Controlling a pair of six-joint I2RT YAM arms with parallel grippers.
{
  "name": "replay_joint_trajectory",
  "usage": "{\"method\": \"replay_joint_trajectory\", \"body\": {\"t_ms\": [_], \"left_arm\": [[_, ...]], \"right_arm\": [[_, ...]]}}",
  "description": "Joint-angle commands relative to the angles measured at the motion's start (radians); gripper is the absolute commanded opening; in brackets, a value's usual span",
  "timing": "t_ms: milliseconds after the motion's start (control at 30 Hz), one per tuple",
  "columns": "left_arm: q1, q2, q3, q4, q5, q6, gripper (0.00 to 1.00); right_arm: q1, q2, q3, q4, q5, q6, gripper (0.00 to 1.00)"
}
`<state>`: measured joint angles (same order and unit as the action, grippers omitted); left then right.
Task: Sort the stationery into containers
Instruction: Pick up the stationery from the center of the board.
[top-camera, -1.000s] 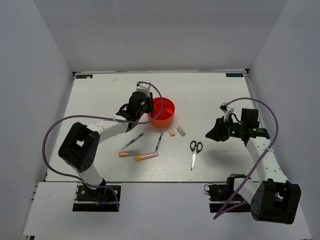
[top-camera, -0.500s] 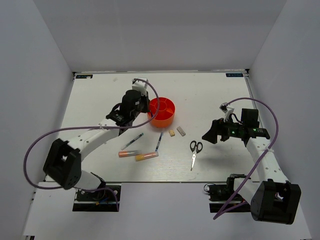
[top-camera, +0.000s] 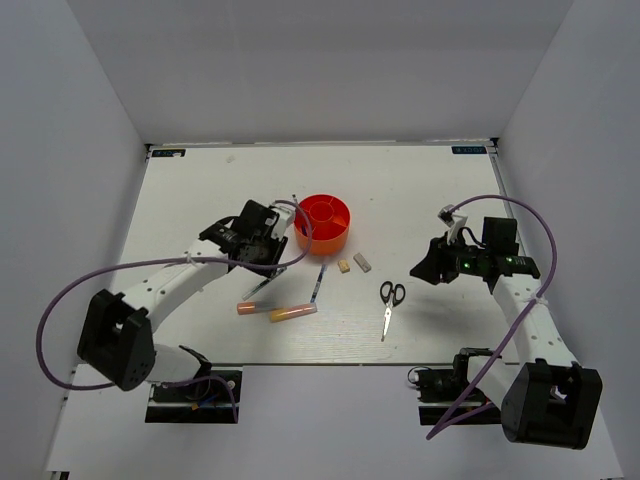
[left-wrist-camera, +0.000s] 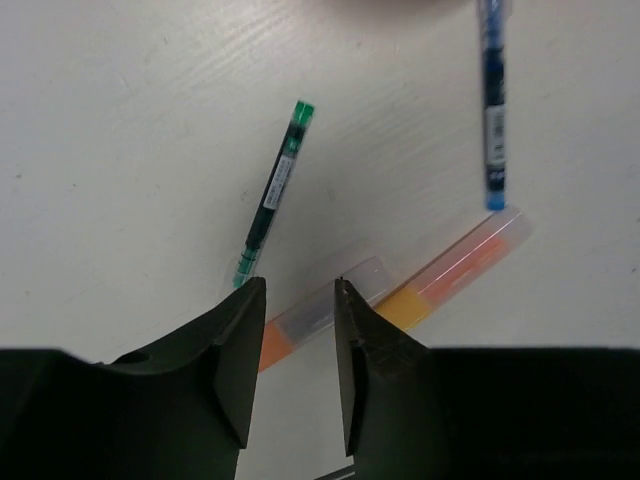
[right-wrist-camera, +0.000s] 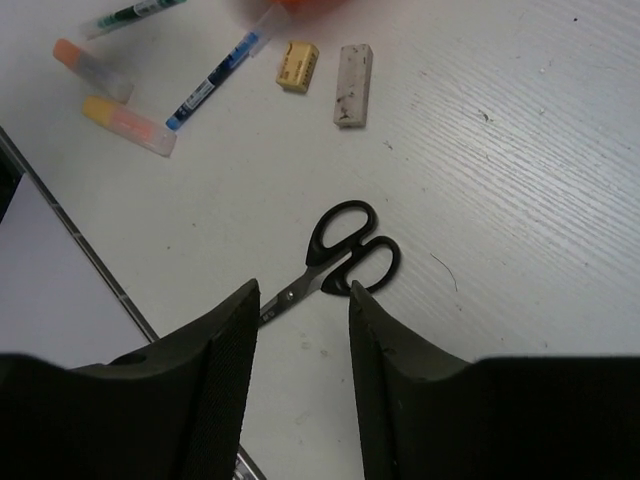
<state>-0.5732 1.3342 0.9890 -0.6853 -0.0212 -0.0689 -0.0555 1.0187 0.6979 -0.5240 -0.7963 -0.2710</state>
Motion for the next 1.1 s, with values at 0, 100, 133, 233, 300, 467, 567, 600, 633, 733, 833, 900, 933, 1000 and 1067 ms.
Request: {"method": "replay_joint_trajectory", "body": {"t_ms": [0, 100, 133, 233, 300, 467, 567, 600, 633, 733, 833, 900, 933, 1000, 1067], "left_arm": [[0.035, 0.045, -0.003, -0.036, 0.118, 0.061, 0.43], [0.042, 0.072, 0.014, 0.0, 0.176, 0.054, 0.37], [0.045, 0.075, 0.019, 0.012, 0.194, 0.049, 0.37], [0.009, 0.086, 0.023, 0.03, 0.248, 0.057, 0.38], [-0.029, 0.106, 0.025, 0.03, 0.204, 0.061, 0.45], [-0.031, 0.184, 0.045, -0.003, 0.104, 0.1, 0.48], [-0.043, 0.18, 0.039, -0.005, 0.13, 0.101, 0.46], [-0.051, 0.171, 0.036, -0.008, 0.145, 0.103, 0.44], [-0.071, 0.154, 0.033, -0.016, 0.153, 0.113, 0.42], [-0.131, 0.129, 0.019, -0.025, 0.204, 0.124, 0.42], [-0.184, 0.128, 0.005, -0.025, 0.227, 0.15, 0.46], [-0.2, 0.137, 0.005, -0.025, 0.253, 0.158, 0.49], [-0.203, 0.143, 0.008, -0.02, 0.262, 0.156, 0.49], [-0.217, 0.154, 0.01, -0.02, 0.28, 0.159, 0.49], [-0.231, 0.174, 0.011, -0.017, 0.274, 0.159, 0.51]], "right_arm": [[0.003, 0.015, 0.025, -0.01, -0.03, -0.031, 0.44], [0.003, 0.006, 0.022, -0.008, -0.029, -0.039, 0.0], [0.003, 0.001, 0.018, -0.007, -0.029, -0.039, 0.0], [0.003, 0.001, 0.014, -0.002, -0.018, -0.034, 0.29], [0.003, 0.009, 0.021, -0.002, -0.018, -0.036, 0.39], [0.003, 0.017, 0.025, -0.011, -0.026, -0.04, 0.42], [0.002, 0.012, 0.025, -0.011, -0.023, -0.04, 0.42], [0.005, 0.014, 0.026, -0.013, -0.024, -0.04, 0.42], [0.005, 0.014, 0.025, -0.014, -0.023, -0.04, 0.42], [0.003, 0.014, 0.028, -0.018, -0.026, -0.04, 0.42], [0.003, 0.014, 0.029, -0.014, -0.034, -0.042, 0.42], [0.005, 0.018, 0.029, -0.018, -0.037, -0.039, 0.42], [0.005, 0.014, 0.029, -0.019, -0.038, -0.039, 0.42], [0.003, 0.012, 0.028, -0.021, -0.035, -0.039, 0.42], [0.0, 0.009, 0.028, -0.021, -0.035, -0.039, 0.42]]}}
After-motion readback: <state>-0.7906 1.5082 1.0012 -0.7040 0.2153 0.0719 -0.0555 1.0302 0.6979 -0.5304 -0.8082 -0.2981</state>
